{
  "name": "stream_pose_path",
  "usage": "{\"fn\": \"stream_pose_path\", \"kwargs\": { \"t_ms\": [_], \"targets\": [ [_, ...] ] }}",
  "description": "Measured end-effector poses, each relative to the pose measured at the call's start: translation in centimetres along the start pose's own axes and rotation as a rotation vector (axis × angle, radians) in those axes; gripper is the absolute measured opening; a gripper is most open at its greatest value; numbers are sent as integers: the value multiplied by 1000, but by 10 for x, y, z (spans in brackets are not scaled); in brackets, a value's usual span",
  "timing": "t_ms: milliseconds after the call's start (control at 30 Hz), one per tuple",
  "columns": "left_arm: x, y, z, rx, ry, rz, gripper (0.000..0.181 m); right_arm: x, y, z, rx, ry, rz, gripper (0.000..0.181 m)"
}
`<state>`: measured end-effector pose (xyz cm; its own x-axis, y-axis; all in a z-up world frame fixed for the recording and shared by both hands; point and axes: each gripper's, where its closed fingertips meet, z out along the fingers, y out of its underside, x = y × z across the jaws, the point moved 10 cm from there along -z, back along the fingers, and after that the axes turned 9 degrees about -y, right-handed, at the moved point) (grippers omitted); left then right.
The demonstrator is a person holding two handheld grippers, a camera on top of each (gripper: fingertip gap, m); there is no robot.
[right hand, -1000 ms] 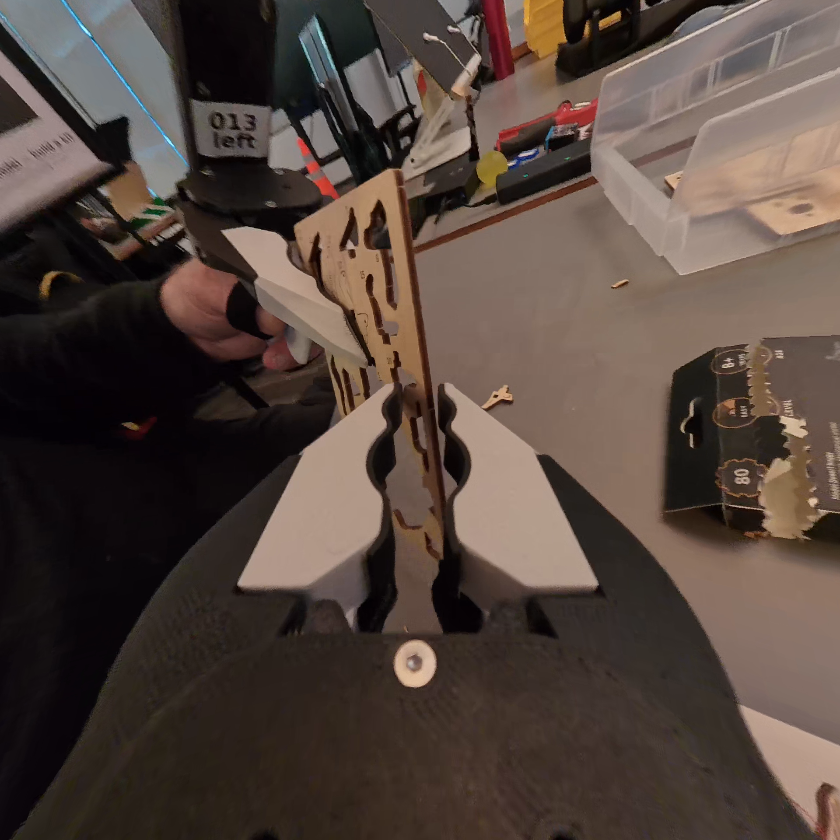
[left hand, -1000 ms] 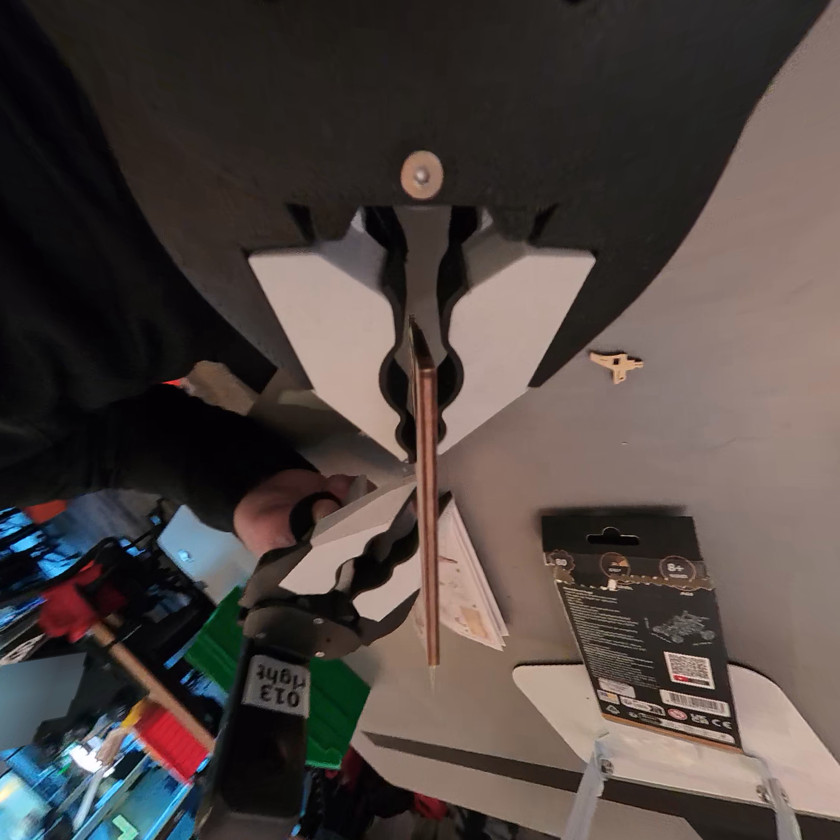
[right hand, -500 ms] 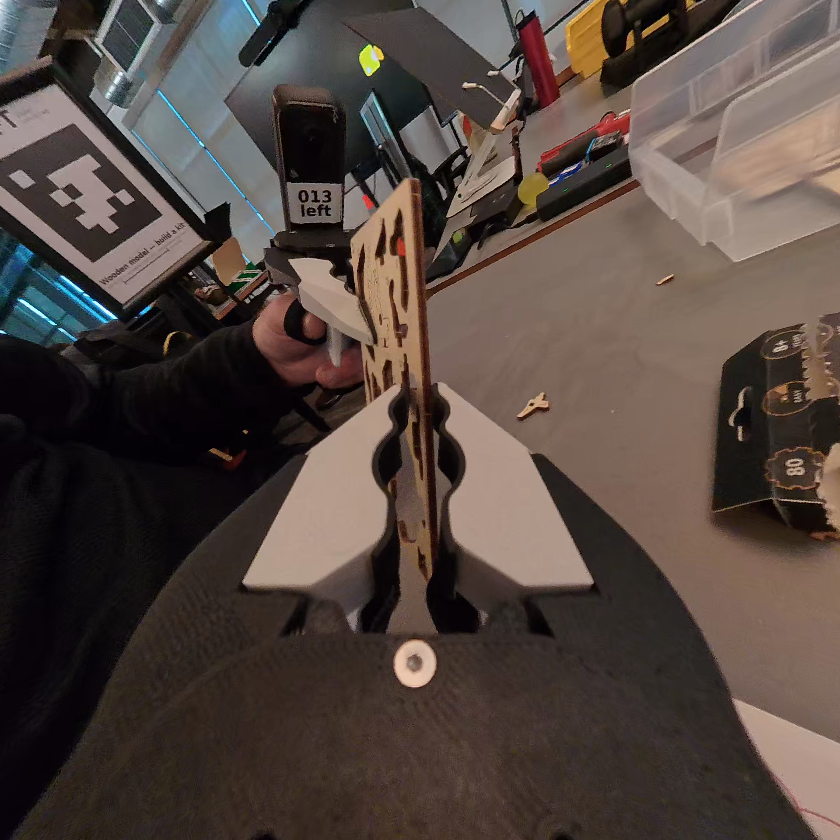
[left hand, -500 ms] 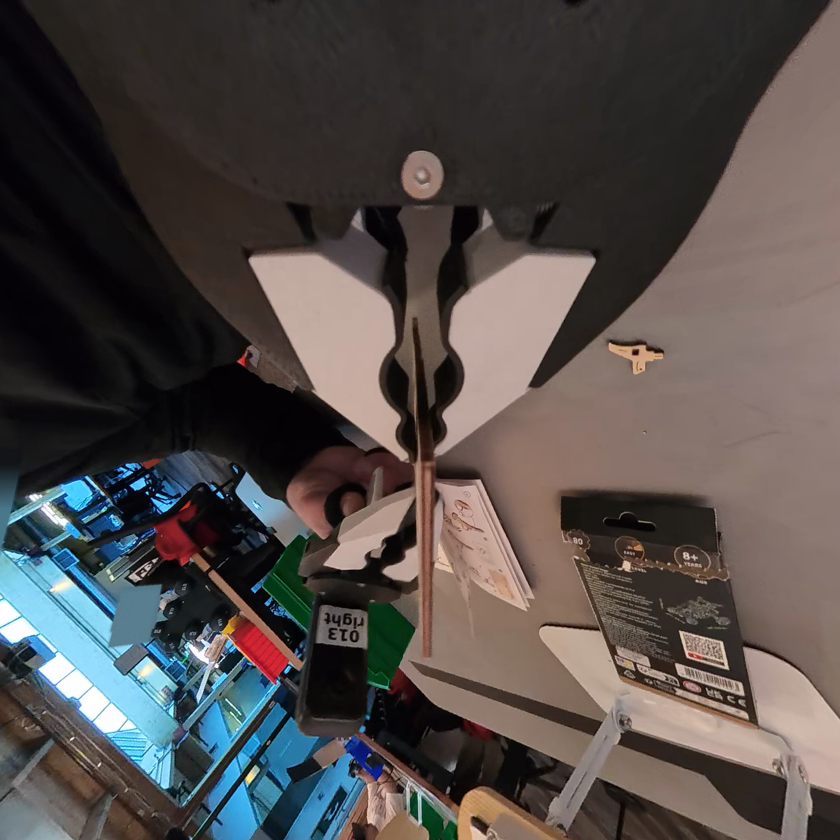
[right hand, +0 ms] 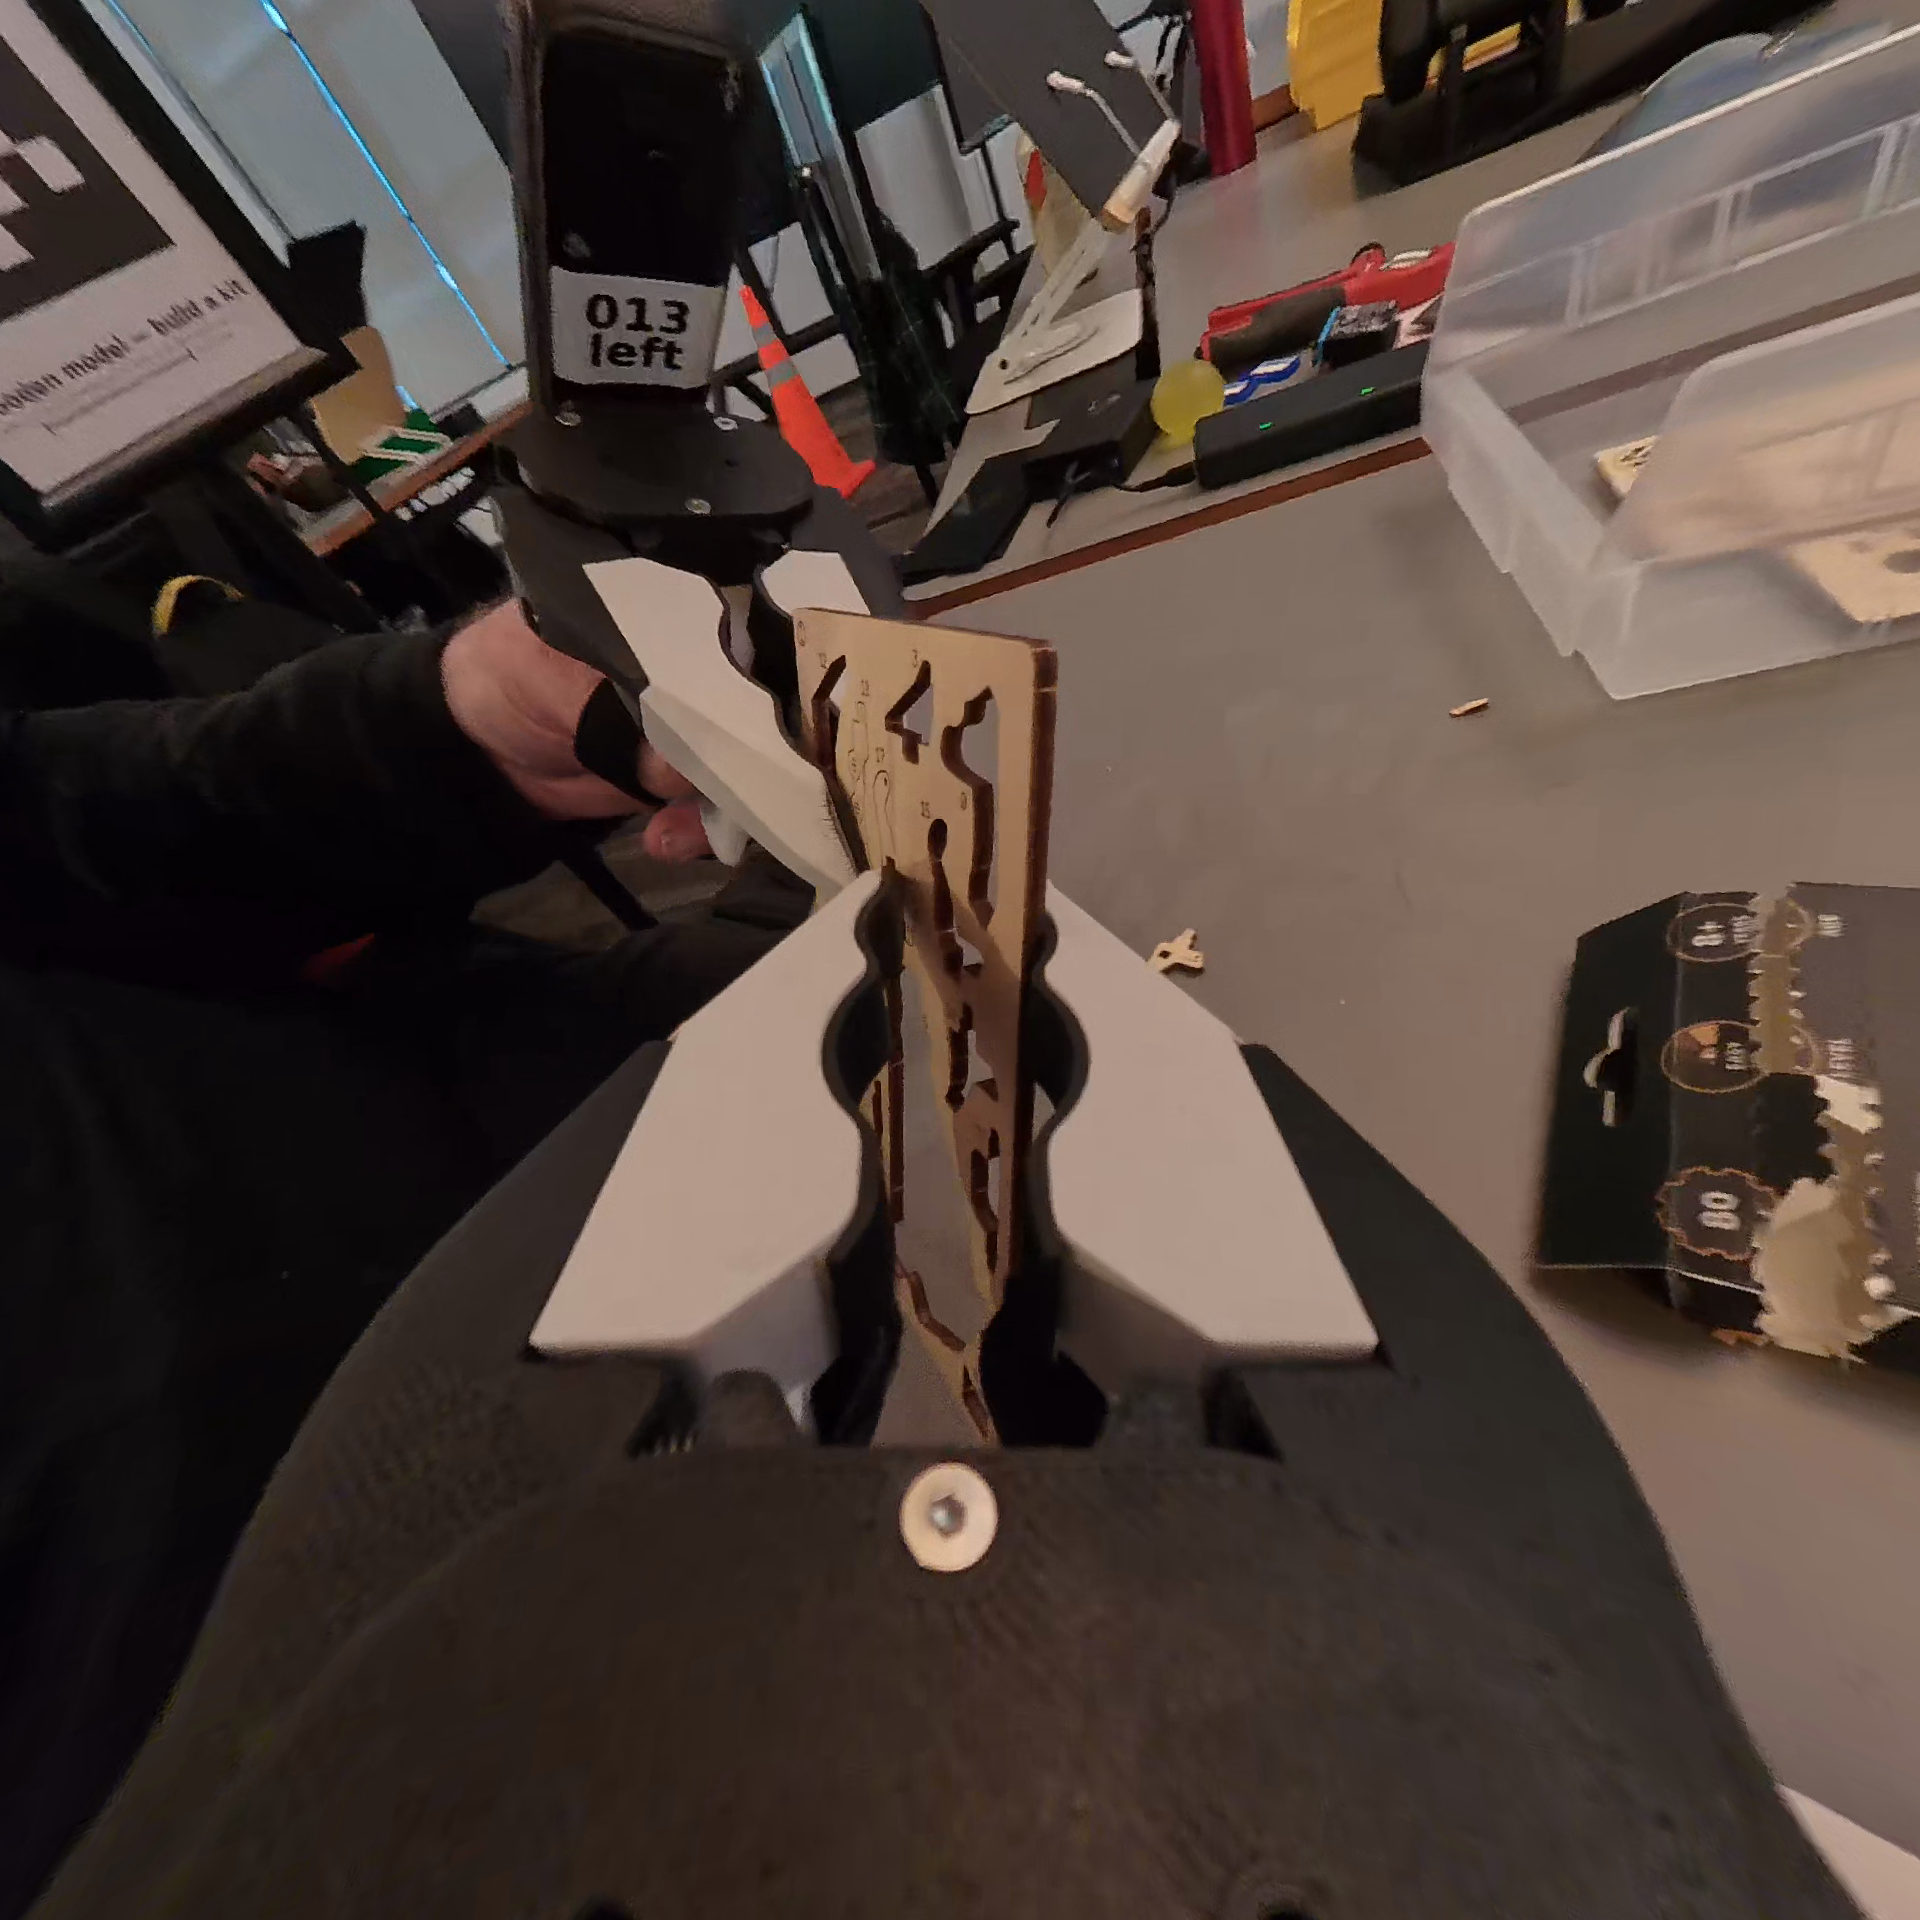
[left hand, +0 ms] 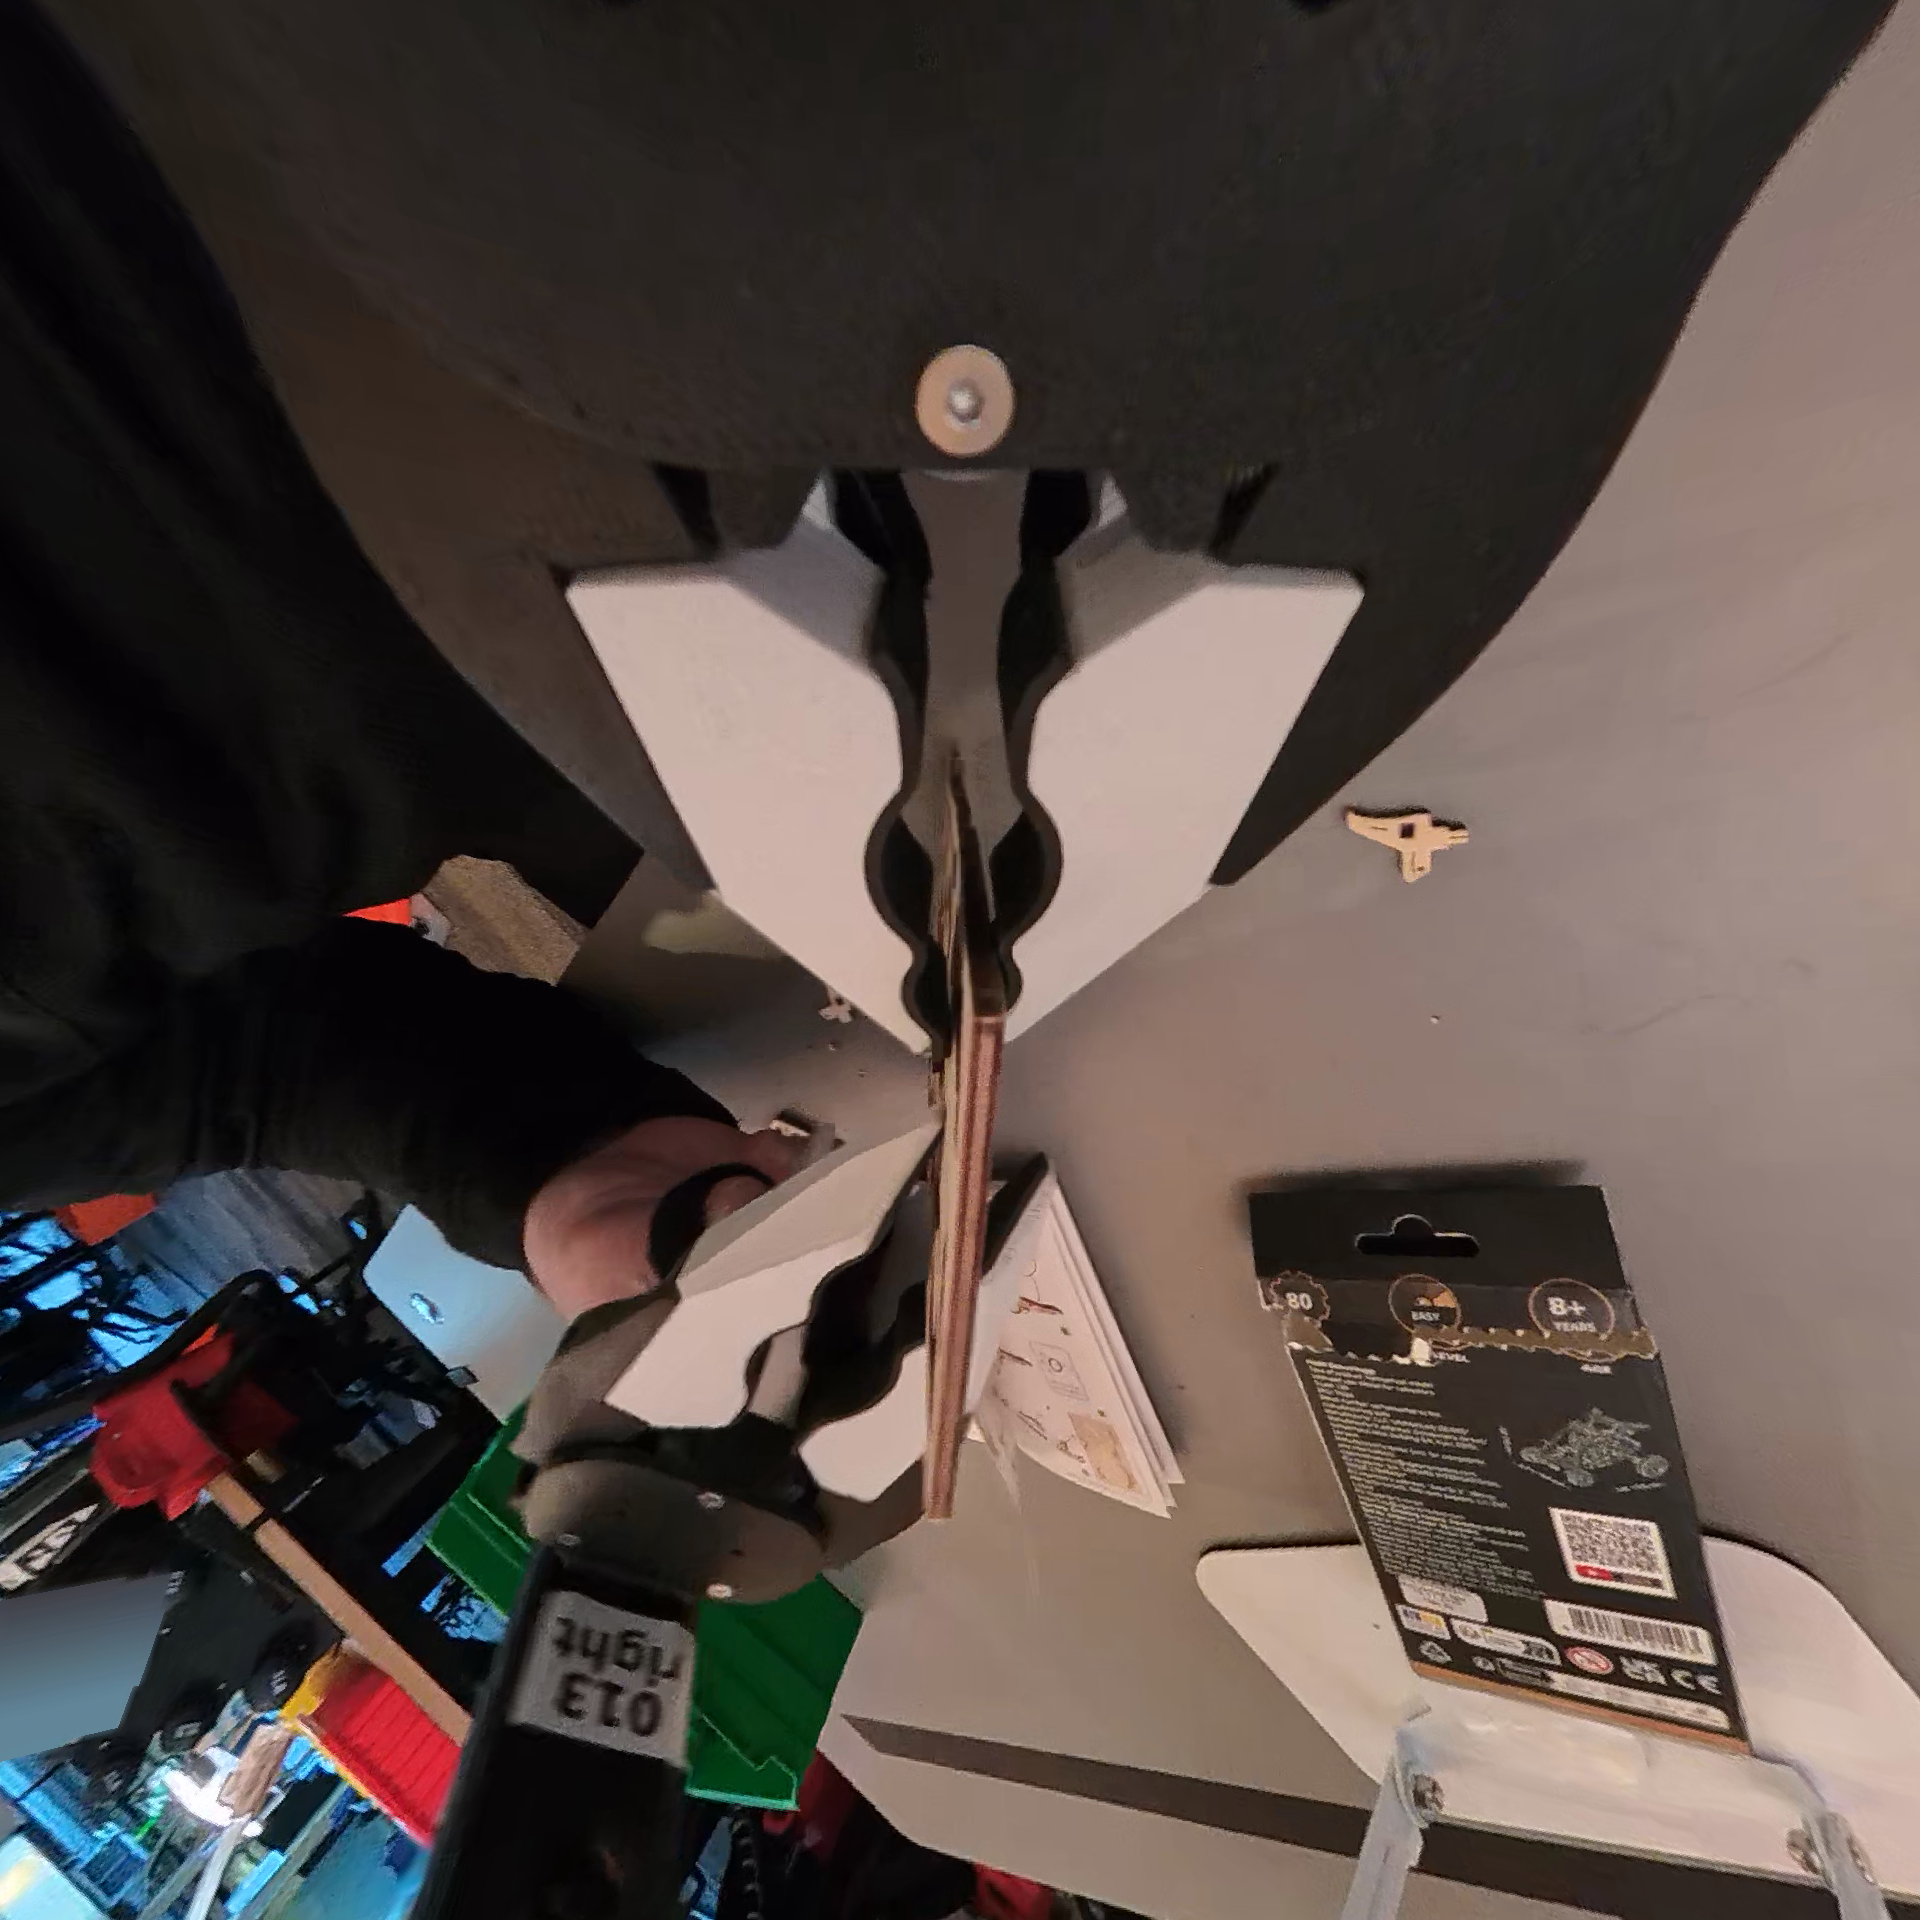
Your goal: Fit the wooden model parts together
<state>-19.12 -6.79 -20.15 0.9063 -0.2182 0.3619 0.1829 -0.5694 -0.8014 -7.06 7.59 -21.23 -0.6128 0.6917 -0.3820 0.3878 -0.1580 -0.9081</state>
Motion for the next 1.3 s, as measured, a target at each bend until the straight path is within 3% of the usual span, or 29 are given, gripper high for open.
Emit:
{"fn": "stream_pose_path", "kwargs": {
  "t_ms": [533, 800, 1067, 1300],
  "targets": [
    [0, -5, 0, 47, -102, 21, 2, -7, -6, 6, -23, 207, -145, 25],
    [3, -9, -1, 62, -59, -17, 2, -10, -12, 2, 27, 226, -166, 31],
    [-2, -2, 5, 86, -140, -52, 0, -4, -7, 7, -2, 290, -127, 31],
    [-4, -2, 8, 109, -88, -133, 2, -1, -7, 2, 48, 254, -147, 32]
  ]
}}
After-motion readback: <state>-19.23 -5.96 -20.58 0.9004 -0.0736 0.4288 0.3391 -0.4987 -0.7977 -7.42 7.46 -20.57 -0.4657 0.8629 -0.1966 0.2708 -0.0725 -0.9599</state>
